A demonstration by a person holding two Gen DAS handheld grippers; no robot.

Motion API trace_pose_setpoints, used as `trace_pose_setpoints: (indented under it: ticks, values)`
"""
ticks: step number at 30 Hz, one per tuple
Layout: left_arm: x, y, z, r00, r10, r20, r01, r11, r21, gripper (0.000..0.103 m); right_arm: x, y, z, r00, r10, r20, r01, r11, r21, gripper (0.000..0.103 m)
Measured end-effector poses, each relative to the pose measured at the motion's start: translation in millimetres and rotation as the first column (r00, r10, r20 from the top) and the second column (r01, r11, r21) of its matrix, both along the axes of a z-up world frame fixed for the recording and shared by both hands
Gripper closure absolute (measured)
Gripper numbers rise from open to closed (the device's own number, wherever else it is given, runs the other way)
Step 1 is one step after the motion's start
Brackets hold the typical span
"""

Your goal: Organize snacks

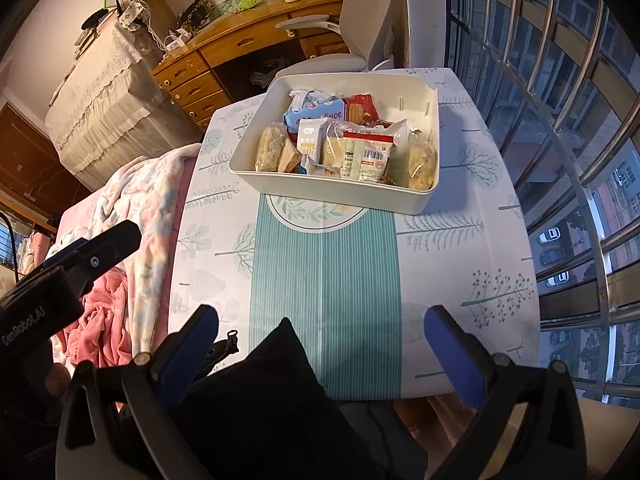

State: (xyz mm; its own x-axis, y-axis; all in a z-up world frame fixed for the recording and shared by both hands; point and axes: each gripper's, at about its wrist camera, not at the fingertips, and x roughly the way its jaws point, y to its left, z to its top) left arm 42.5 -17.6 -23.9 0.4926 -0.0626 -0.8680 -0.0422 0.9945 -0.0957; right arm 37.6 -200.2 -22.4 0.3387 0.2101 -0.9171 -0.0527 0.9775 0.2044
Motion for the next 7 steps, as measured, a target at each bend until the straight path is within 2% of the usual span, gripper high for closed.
trace_pose_setpoints:
  ticks: [7]
  values:
    - [1.1,3.9,3.7,1.0,-0.015,0.014,0.015,1.0,0.015,0.001,0.6,3.0,0.4,1.0,-0.004,0.015,0.004,1.0,0.003,0.0]
